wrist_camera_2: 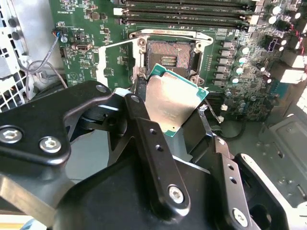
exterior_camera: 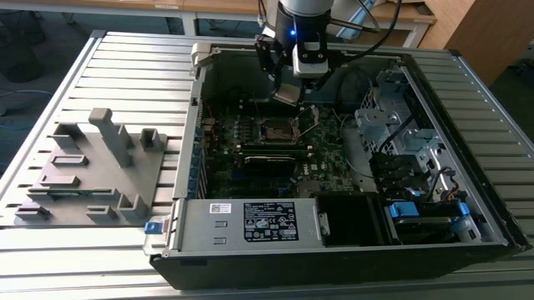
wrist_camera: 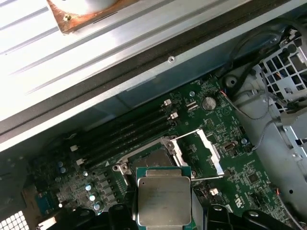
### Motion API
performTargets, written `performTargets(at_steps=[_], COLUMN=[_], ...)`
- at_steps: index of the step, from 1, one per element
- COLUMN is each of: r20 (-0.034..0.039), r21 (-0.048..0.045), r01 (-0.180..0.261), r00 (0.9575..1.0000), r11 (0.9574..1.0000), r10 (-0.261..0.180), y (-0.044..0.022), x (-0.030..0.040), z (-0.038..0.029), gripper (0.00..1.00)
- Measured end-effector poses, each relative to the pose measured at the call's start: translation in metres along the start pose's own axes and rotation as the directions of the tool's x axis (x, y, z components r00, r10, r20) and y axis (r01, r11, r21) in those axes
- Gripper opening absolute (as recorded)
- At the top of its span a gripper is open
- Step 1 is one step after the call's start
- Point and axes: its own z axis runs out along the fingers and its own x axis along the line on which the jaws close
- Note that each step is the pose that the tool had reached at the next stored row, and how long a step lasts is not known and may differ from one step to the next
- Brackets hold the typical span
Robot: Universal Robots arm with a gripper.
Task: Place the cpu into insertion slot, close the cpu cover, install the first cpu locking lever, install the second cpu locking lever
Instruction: 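Place the cpu into insertion slot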
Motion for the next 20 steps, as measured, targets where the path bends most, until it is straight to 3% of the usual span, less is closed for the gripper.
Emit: performTargets(at_steps=[5, 10, 15, 20], r20=[0.0057, 0.0135, 0.0213, 0.0287], r21=[-0.0012, -0.0033, -0.0062, -0.0095], r01=[-0.064, -0.152, -0.242, -0.329], r00=[0.9979, 0.9882, 0.9701, 0.944], r11=[0.998, 0.9883, 0.9703, 0.9444], r10=[0.064, 0.152, 0.242, 0.329], y=[0.0, -0.0001, -0.0002, -0.0002], x=[0.0, 0.0, 0.0, -0.0001], z=[0.0007, 0.0015, 0.0021, 0.003], gripper=[0.54, 0.54, 0.54, 0.54])
